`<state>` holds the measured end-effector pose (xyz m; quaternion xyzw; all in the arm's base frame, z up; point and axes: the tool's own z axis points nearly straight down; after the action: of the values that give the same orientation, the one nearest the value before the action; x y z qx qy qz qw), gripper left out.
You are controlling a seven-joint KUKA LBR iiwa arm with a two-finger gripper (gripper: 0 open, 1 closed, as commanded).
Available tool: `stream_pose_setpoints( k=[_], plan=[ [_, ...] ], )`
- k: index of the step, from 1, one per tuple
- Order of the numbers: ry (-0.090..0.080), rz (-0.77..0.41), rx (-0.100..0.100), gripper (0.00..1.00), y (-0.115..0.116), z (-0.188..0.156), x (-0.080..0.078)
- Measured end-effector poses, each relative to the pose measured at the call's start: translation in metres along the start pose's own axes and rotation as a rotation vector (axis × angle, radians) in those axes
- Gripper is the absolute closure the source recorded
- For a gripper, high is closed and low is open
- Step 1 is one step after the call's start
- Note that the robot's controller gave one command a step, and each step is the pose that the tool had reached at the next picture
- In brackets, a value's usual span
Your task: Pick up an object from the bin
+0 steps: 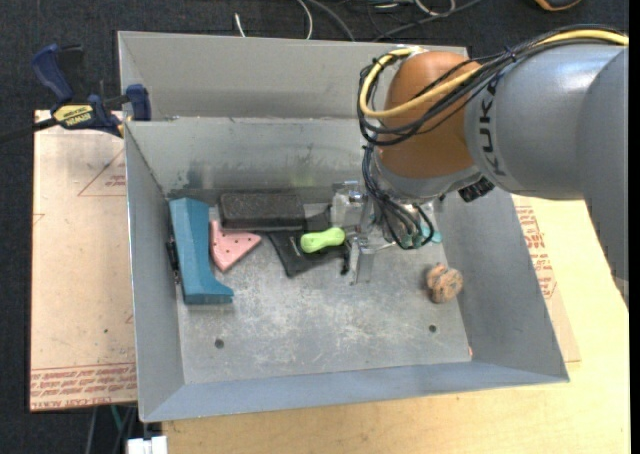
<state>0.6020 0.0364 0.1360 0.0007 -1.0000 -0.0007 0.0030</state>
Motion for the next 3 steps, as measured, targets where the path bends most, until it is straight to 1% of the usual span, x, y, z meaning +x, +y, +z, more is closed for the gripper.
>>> stream_pose_setpoints(
  k=[1, 2, 3],
  plan=[
    [-0.007, 0.001, 0.000, 0.00, 0.000, -0.005, -0.002],
    [-0.013, 0.061, -0.002, 0.00, 0.006, 0.048, -0.019],
    [-0.023, 0.069, -0.003, 1.00, 0.019, 0.064, -0.035]
  ],
)
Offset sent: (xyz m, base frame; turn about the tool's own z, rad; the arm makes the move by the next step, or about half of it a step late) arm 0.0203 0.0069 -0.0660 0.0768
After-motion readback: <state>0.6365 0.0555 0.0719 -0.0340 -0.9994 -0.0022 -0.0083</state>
